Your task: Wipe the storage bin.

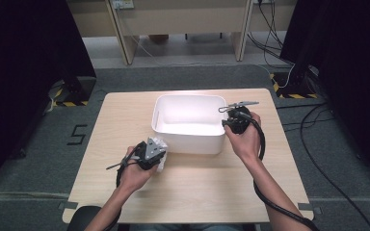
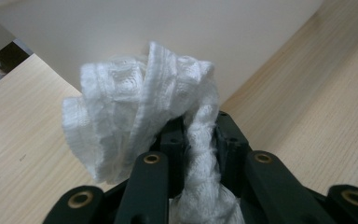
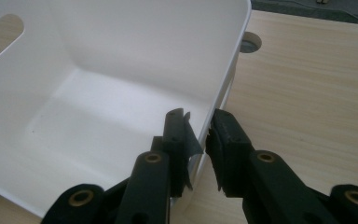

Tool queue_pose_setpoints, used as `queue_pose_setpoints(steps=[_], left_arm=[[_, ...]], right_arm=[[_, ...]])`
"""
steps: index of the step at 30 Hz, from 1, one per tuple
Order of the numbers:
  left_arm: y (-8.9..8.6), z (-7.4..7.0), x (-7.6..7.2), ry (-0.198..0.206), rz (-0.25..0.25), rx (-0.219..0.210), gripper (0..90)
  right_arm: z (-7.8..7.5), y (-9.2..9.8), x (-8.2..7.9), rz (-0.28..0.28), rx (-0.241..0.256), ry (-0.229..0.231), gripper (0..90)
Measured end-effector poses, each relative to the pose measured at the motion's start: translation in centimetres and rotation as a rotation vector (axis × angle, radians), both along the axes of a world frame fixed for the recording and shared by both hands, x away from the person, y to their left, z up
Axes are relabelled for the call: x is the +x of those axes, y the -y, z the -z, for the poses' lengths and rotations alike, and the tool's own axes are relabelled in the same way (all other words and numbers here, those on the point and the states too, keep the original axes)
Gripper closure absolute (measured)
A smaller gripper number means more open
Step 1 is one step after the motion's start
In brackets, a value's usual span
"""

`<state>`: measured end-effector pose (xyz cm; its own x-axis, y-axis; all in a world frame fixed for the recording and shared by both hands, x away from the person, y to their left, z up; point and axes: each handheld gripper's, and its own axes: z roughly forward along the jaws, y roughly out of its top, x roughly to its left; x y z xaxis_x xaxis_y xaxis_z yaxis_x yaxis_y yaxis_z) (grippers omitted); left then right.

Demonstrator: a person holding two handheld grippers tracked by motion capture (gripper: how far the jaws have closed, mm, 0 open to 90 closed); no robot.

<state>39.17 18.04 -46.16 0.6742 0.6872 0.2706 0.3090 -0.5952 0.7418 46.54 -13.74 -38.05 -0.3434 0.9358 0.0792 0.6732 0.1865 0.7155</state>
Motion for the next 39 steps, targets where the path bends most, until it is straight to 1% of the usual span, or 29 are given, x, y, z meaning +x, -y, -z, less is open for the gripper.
queue_pose_setpoints(steps=[9,11,12,16,17,22,32,39], left_arm=[[0.0,0.9,0.2,-0.016,-0.001,0.008,76.6],[0.0,1.2,0.3,-0.021,0.000,0.015,76.6],[0.0,1.3,0.4,-0.017,0.007,0.022,76.6],[0.0,1.6,0.6,-0.031,0.009,0.030,76.6],[0.0,1.8,0.5,-0.044,0.005,0.027,76.6],[0.0,2.2,0.7,-0.058,0.005,0.034,76.6],[0.1,2.4,0.7,-0.061,0.001,0.033,76.6],[0.9,2.4,0.7,-0.062,0.012,0.034,76.6]], right_arm=[[0.0,-0.1,-0.1,-0.004,-0.003,0.004,76.6],[0.0,-0.1,-0.1,-0.004,-0.004,0.003,76.6],[0.0,-0.1,0.0,-0.004,-0.004,0.003,76.6],[0.0,-0.1,0.0,-0.003,-0.003,0.002,76.6],[0.0,-0.1,0.0,-0.003,-0.003,0.001,76.6],[0.0,-0.1,0.0,-0.003,-0.003,0.001,76.6],[0.0,-0.1,0.0,-0.004,-0.003,0.003,76.6],[0.0,-0.1,-0.1,-0.001,-0.003,0.001,76.6]])
